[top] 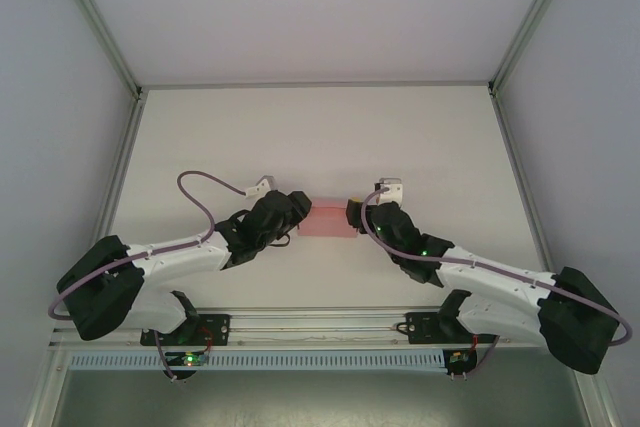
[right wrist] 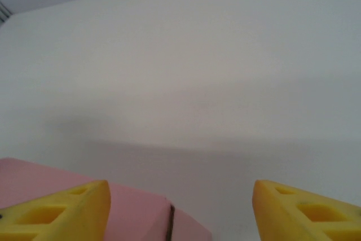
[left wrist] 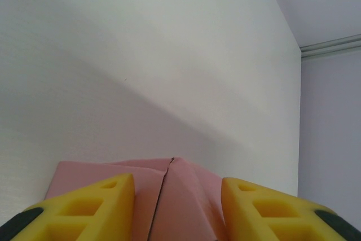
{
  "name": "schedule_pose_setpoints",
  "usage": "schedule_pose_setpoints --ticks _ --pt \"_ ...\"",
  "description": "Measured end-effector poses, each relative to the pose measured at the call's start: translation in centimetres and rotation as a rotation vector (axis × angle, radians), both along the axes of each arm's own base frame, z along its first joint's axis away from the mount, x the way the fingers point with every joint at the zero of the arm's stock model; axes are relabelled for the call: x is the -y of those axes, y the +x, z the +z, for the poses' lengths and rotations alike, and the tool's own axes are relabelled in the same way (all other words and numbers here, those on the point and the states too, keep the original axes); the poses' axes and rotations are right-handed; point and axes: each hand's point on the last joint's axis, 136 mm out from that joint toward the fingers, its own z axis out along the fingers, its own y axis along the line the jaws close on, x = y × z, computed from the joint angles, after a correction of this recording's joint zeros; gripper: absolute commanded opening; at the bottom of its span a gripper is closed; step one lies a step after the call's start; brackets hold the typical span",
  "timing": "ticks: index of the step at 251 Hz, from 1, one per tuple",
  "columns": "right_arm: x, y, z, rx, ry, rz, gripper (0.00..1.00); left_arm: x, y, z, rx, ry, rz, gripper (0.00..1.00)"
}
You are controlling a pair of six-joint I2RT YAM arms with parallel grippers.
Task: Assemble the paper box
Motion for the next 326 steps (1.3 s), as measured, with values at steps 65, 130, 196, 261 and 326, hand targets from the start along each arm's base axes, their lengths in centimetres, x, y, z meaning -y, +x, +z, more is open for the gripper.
schedule_pose_setpoints --ticks 65,130,196,261,326 --pt "0.3 -0.6 -1.2 -0.057 0.175 -0.014 0.41 0.3 -0.5 -0.5 0.033 -0.014 -0.038 0.41" --pt "0.0 -0.3 -2.1 -0.110 0.240 -0.003 0.29 0.6 -0.6 -0.7 0.059 -0.014 -0.061 0.40" --pt "0.1 -0.1 -2.3 -0.131 0.239 -0.011 0.26 0.8 -0.8 -1.1 0.053 0.009 -0.093 0.53" --pt "0.4 -0.2 -2.2 -0.134 0.246 -0.020 0.25 1.1 -1.2 -0.6 0.020 0.096 -0.168 0.69" --pt "0.7 -0.4 -2.2 -0.137 0.250 -0.025 0.25 -0.2 -0.4 0.2 0.011 0.057 -0.166 0.61"
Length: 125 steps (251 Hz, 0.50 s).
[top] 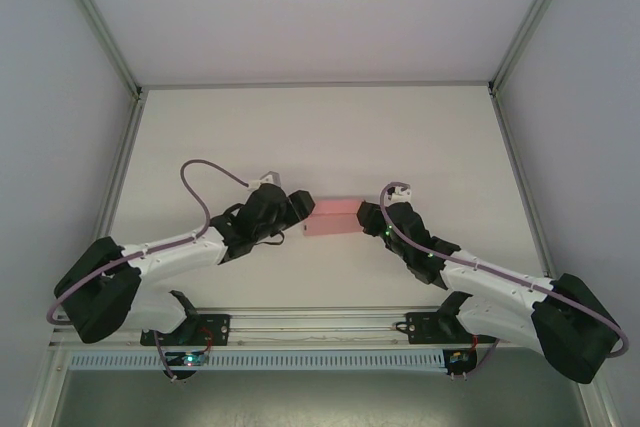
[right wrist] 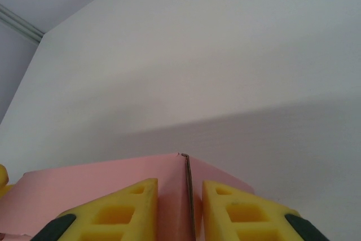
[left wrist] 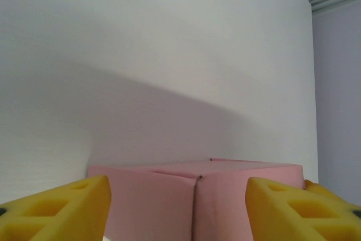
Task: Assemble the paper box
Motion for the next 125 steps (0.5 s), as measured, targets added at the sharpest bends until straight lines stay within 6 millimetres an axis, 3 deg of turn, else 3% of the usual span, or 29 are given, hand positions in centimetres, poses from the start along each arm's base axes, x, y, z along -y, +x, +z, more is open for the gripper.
schedule_pose_setpoints --ticks 48,100,125 --pt "0.0 -0.1 0.0 -0.004 0.009 -0.004 0.25 -0.3 -1.0 -1.0 0.003 -0.033 -0.020 0.56" --pt "-0.1 0.0 0.0 -0.001 0.015 -0.006 0.24 0.2 -0.9 -0.8 0.055 -0.079 -0.044 0.33" --pt "-0.1 0.1 -0.1 0.014 0.020 -0.003 0.23 0.3 -1.0 -0.8 0.101 -0.111 -0.060 0.32"
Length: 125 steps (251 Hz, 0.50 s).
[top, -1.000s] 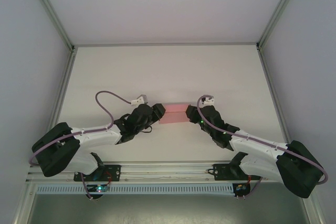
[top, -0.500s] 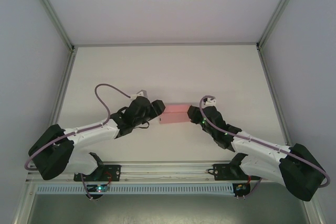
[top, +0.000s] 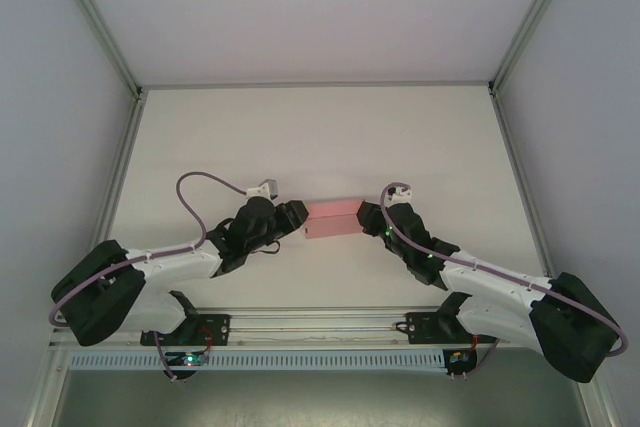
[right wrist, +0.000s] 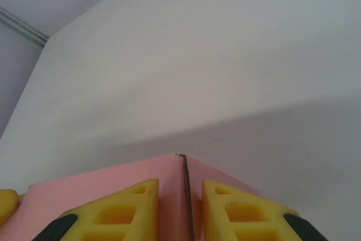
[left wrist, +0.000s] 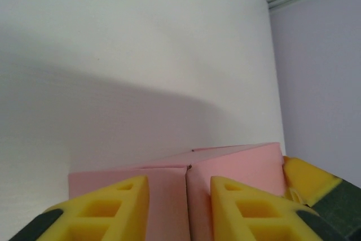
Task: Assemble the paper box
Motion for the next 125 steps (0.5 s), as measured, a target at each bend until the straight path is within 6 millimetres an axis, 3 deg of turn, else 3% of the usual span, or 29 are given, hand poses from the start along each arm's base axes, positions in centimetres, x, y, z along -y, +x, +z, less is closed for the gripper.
schedule_pose_setpoints --ticks 28,56,74,105,125 --pt "0.0 0.0 -0.1 0.041 -0.002 0.014 0.23 0.1 0.0 -0.4 0.053 -0.007 -0.019 0.32" --pt "0.1 0.5 0.0 0.083 -0.026 0.024 0.16 0.5 0.7 -0.6 0.103 0.014 -0.030 0.16" --pt "0.3 0.9 0.1 0.102 -0.044 0.021 0.15 1.0 1.4 -0.6 0.143 0.018 -0.035 0.13" --pt "0.7 1.1 0.1 0.136 -0.057 0.011 0.11 1.3 2.0 -0.4 0.202 0.009 -0.032 0.00" --pt "0.7 1.0 0.1 0.157 -0.059 0.017 0.05 1.3 2.1 -0.3 0.227 0.023 -0.030 0.00"
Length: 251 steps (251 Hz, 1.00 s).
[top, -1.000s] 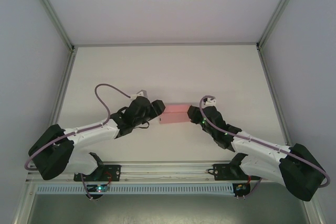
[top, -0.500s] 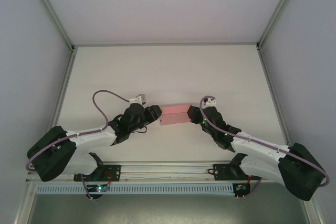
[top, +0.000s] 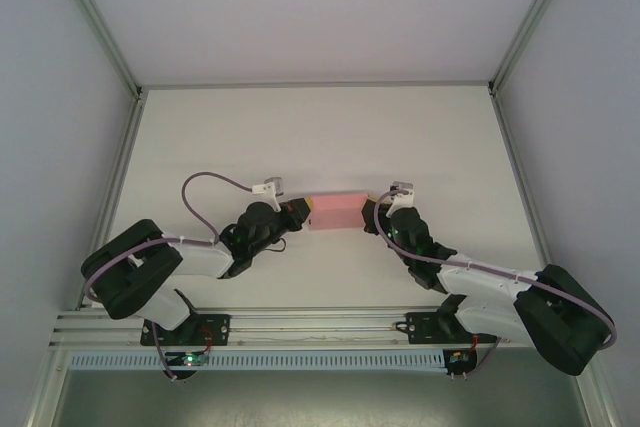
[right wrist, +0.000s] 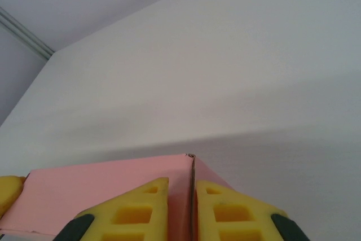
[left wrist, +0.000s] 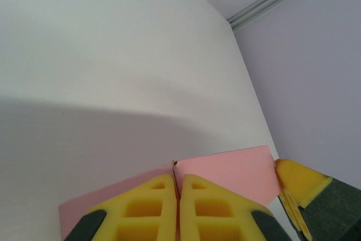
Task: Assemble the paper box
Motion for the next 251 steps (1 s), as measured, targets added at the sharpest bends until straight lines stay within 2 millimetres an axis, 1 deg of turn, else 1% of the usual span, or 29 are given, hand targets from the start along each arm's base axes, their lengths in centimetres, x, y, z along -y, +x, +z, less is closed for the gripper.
schedule_pose_setpoints --ticks 12,22,35,47,60,73,86,107,126,133,142,154,156,158,160,169,196,214,232,251 --pt "0.0 0.0 0.0 0.009 -0.004 0.004 0.05 0.1 0.0 0.1 0.014 0.014 0.002 0.00" --pt "0.0 0.0 0.1 0.016 -0.012 0.008 0.05 0.2 0.0 0.1 0.021 0.028 0.003 0.08" --pt "0.1 0.0 0.1 0.021 -0.020 0.010 0.06 0.3 0.1 0.3 0.028 0.048 0.005 0.11" --pt "0.0 0.0 0.1 0.024 -0.030 0.013 0.09 0.4 0.1 0.5 0.032 0.060 0.004 0.17" --pt "0.0 0.1 0.2 0.018 -0.042 0.015 0.11 0.5 0.2 0.5 0.029 0.082 0.001 0.20" --pt "-0.1 0.2 0.3 0.008 -0.055 0.016 0.14 0.5 0.3 0.6 0.022 0.105 -0.002 0.30" --pt "-0.1 0.3 0.4 -0.010 -0.074 0.017 0.15 0.5 0.3 0.5 0.009 0.129 -0.005 0.46" --pt "-0.1 0.6 0.6 -0.049 -0.098 0.011 0.19 0.1 0.2 0.1 -0.017 0.177 0.003 0.52" --pt "-0.1 0.6 0.6 -0.088 -0.117 0.007 0.21 -0.2 0.2 0.1 -0.042 0.220 0.004 0.60" --pt "-0.1 0.6 0.6 -0.098 -0.120 0.006 0.24 -0.2 0.2 0.2 -0.048 0.238 0.002 0.66" --pt "-0.1 0.5 0.7 -0.111 -0.117 0.003 0.30 -0.3 0.1 0.1 -0.056 0.263 -0.006 0.75" --pt "-0.2 0.4 0.6 -0.125 -0.122 0.010 0.31 -0.2 -0.2 0.2 -0.071 0.287 -0.020 0.87" --pt "-0.2 0.3 0.6 -0.128 -0.120 0.009 0.31 -0.2 -0.2 0.2 -0.073 0.293 -0.023 0.91" --pt "-0.2 0.3 0.6 -0.131 -0.119 0.009 0.31 -0.2 -0.3 0.2 -0.071 0.301 -0.029 0.97" --pt "-0.2 0.3 0.6 -0.134 -0.121 0.009 0.32 -0.1 -0.4 0.2 -0.073 0.306 -0.032 0.99" --pt "-0.2 0.2 0.6 -0.140 -0.125 0.009 0.34 -0.1 -0.5 0.4 -0.078 0.325 -0.040 1.00" --pt "0.0 0.1 0.7 -0.158 -0.143 0.008 0.51 0.0 -0.2 1.9 -0.083 0.360 -0.037 1.00" --pt "-0.1 0.2 1.1 -0.160 -0.149 0.010 0.53 0.1 0.1 3.3 -0.070 0.364 -0.032 1.00" --pt "-0.1 0.4 1.9 -0.150 -0.149 0.014 0.59 0.0 0.2 4.4 -0.055 0.369 -0.026 1.00" --pt "-0.3 0.9 3.4 -0.116 -0.145 0.033 0.70 -0.6 0.1 5.0 -0.052 0.388 -0.016 1.00"
